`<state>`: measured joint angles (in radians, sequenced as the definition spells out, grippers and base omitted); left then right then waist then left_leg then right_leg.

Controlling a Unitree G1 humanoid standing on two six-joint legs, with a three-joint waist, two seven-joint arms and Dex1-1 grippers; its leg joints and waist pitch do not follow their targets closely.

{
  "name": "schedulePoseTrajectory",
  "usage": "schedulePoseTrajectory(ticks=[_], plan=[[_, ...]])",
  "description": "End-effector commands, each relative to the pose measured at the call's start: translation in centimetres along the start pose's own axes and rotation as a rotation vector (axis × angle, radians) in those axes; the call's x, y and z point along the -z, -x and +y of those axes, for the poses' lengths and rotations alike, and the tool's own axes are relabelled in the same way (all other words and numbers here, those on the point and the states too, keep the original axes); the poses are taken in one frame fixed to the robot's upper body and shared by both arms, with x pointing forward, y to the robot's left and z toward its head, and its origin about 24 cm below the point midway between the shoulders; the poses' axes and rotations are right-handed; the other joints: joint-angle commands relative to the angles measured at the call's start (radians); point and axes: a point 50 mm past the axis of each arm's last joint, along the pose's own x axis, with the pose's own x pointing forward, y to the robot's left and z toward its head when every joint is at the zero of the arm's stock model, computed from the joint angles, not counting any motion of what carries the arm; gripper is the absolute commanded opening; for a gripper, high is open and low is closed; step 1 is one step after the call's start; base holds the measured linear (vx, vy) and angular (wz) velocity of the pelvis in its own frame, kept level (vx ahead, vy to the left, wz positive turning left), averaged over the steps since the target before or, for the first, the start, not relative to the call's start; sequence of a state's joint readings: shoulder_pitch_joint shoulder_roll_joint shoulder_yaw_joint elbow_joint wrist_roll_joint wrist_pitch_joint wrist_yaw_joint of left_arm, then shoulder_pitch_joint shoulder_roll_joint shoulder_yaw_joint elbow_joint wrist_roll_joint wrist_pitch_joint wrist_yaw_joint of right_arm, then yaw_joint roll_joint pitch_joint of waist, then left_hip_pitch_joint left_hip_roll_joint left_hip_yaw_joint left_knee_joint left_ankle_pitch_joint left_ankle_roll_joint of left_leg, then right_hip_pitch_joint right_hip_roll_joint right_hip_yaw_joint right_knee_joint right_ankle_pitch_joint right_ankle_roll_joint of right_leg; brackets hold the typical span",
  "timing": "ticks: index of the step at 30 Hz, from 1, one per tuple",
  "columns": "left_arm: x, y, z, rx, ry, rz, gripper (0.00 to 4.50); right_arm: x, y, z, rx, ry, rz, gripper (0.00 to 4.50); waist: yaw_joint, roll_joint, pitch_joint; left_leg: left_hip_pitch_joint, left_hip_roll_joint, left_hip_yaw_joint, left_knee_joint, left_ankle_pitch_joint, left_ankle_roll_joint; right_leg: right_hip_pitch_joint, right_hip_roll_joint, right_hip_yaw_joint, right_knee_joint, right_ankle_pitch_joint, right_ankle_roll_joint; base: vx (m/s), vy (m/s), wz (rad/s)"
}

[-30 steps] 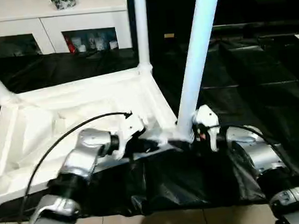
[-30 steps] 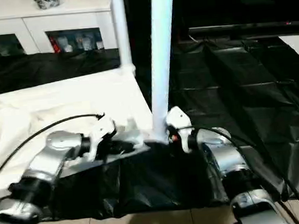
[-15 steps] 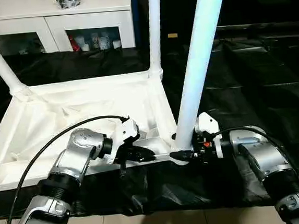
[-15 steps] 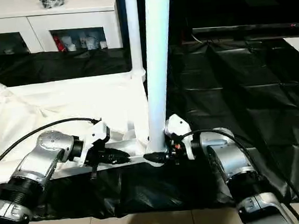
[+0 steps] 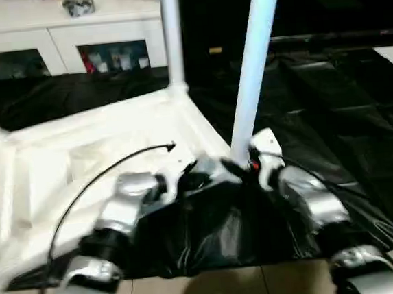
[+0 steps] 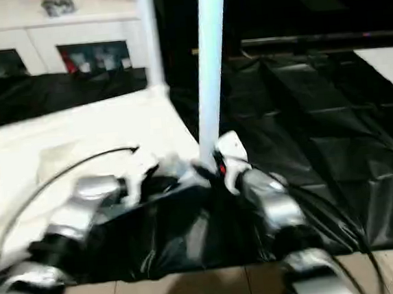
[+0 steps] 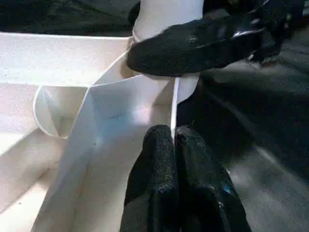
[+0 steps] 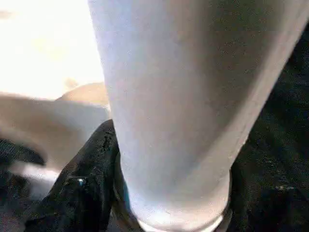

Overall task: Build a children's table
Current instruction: Rotate leg to tighten

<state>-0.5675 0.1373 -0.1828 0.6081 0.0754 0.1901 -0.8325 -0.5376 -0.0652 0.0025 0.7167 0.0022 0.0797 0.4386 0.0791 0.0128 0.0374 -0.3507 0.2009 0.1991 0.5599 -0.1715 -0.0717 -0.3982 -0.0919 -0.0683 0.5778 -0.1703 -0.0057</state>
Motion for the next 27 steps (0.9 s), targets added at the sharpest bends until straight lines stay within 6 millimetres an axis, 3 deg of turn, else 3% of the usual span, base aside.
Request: schedulePoseTrajectory(ticks=[1, 2, 3, 5, 7, 9, 11, 14, 16, 17, 18, 20, 23, 27], plan=[[-2.7, -2.2, -1.5, -0.004, -0.026, -0.078, 0.0, 1.7, -1.6, 5.2, -0.149, -0.034, 0.065, 2.69, 0.0, -0.011, -0.045, 0.011, 0.025, -0.023, -0.071, -0.348, 0.009, 0.025, -0.058, 0.035, -0.095, -0.505, -0.104, 0.0, 0.0, 0.0], [-2.7, -2.4, -1.7, -0.001, -0.031, -0.079, 0.0, 1.6, -1.6, 5.5, -0.158, -0.024, 0.054, 2.69, 0.0, -0.011, -0.045, 0.01, 0.026, -0.023, -0.071, -0.344, 0.012, 0.023, -0.058, 0.036, -0.095, -0.492, -0.105, 0.0, 0.0, 0.0], [-2.7, -2.6, -2.0, 0.02, -0.033, -0.078, 0.0, 1.3, -1.6, 5.9, -0.192, -0.016, 0.029, 3.04, 0.002, -0.011, -0.047, 0.009, 0.026, -0.022, -0.071, -0.335, 0.016, 0.026, -0.057, 0.036, -0.091, -0.465, -0.108, 0.0, 0.0, 0.0], [-2.6, -2.5, -2.2, 0.043, -0.037, -0.072, 0.0, 1.0, -1.5, 6.0, -0.236, -0.044, 0.0, 3.25, 0.007, -0.007, -0.048, 0.006, 0.027, -0.021, -0.071, -0.323, 0.022, 0.028, -0.056, 0.038, -0.087, -0.426, -0.117, 0.0, 0.0, 0.0], [-2.4, -2.2, -2.0, 0.049, -0.042, -0.066, 0.0, 0.7, -1.3, 5.6, -0.251, -0.049, -0.012, 3.41, 0.008, -0.009, -0.049, 0.004, 0.026, -0.019, -0.071, -0.31, 0.028, 0.031, -0.054, 0.038, -0.083, -0.389, -0.127, 0.0, 0.0, 0.0], [-2.2, -1.8, -1.8, 0.075, -0.052, -0.053, 0.0, 0.5, -1.1, 5.0, -0.264, -0.017, -0.014, 3.59, 0.008, -0.002, -0.049, 0.004, 0.027, -0.019, -0.071, -0.304, 0.029, 0.032, -0.053, 0.038, -0.079, -0.358, -0.144, 0.0, 0.0, 0.0], [-1.9, -1.3, -1.6, 0.105, -0.069, -0.041, 0.0, 0.3, -0.8, 4.4, -0.292, 0.021, -0.014, 3.87, 0.007, -0.006, -0.05, 0.001, 0.027, -0.02, -0.071, -0.31, 0.031, 0.036, -0.054, 0.037, -0.078, -0.356, -0.147, 0.0, 0.0, 0.0], [-1.6, -0.4, -1.4, 0.167, -0.088, -0.03, 0.0, 0.2, 0.0, 3.6, -0.383, 0.077, -0.01, 3.87, 0.006, 0.003, -0.053, 0.0, 0.028, -0.019, -0.068, -0.284, 0.034, 0.04, -0.052, 0.038, -0.07, -0.297, -0.166, 0.0, 0.0, 0.0], [-1.5, 0.2, -1.2, 0.211, -0.103, -0.023, 0.0, 0.3, 0.8, 3.1, -0.463, 0.116, -0.003, 3.87, 0.008, 0.001, -0.057, -0.002, 0.028, -0.018, -0.064, -0.252, 0.045, 0.045, -0.051, 0.037, -0.063, -0.227, -0.187, 0.0, 0.0, 0.0], [-1.4, 0.5, -1.0, 0.227, -0.107, -0.02, 0.0, 0.3, 1.1, 2.9, -0.498, 0.131, 0.0, 3.87, 0.009, -0.001, -0.058, -0.003, 0.028, -0.014, -0.058, -0.225, 0.059, 0.045, -0.047, 0.037, -0.055, -0.165, -0.207, 0.0, 0.0, 0.0], [-1.4, 0.8, -0.9, 0.239, -0.113, -0.02, 0.0, 0.3, 1.6, 2.7, -0.54, 0.153, 0.002, 3.87, 0.013, 0.005, -0.061, -0.004, 0.029, -0.013, -0.055, -0.201, 0.07, 0.047, -0.047, 0.035, -0.049, -0.117, -0.228, 0.0, 0.0, 0.0], [-1.4, 1.0, -0.7, 0.252, -0.114, -0.023, 0.0, 0.4, 2.0, 2.6, -0.583, 0.174, 0.007, 3.87, 0.015, 0.004, -0.061, -0.004, 0.03, -0.01, -0.052, -0.18, 0.083, 0.047, -0.046, 0.034, -0.043, -0.069, -0.253, 0.0, 0.0, 0.0], [-1.3, 2.1, -0.5, 0.334, -0.125, -0.021, 0.0, 0.9, 3.5, 2.2, -0.74, 0.214, 0.045, 3.87, 0.024, 0.004, -0.059, -0.001, 0.033, -0.009, -0.051, -0.207, 0.092, 0.048, -0.048, 0.034, -0.046, -0.106, -0.258, 0.0, 0.0, 0.0], [-1.2, 2.5, -0.4, 0.374, -0.124, -0.018, 0.0, 1.1, 4.2, 2.3, -0.823, 0.221, 0.072, 3.87, 0.031, 0.004, -0.052, 0.005, 0.037, -0.012, -0.06, -0.273, 0.059, 0.042, -0.051, 0.035, -0.059, -0.235, -0.234, 0.0, 0.0, 0.0]])
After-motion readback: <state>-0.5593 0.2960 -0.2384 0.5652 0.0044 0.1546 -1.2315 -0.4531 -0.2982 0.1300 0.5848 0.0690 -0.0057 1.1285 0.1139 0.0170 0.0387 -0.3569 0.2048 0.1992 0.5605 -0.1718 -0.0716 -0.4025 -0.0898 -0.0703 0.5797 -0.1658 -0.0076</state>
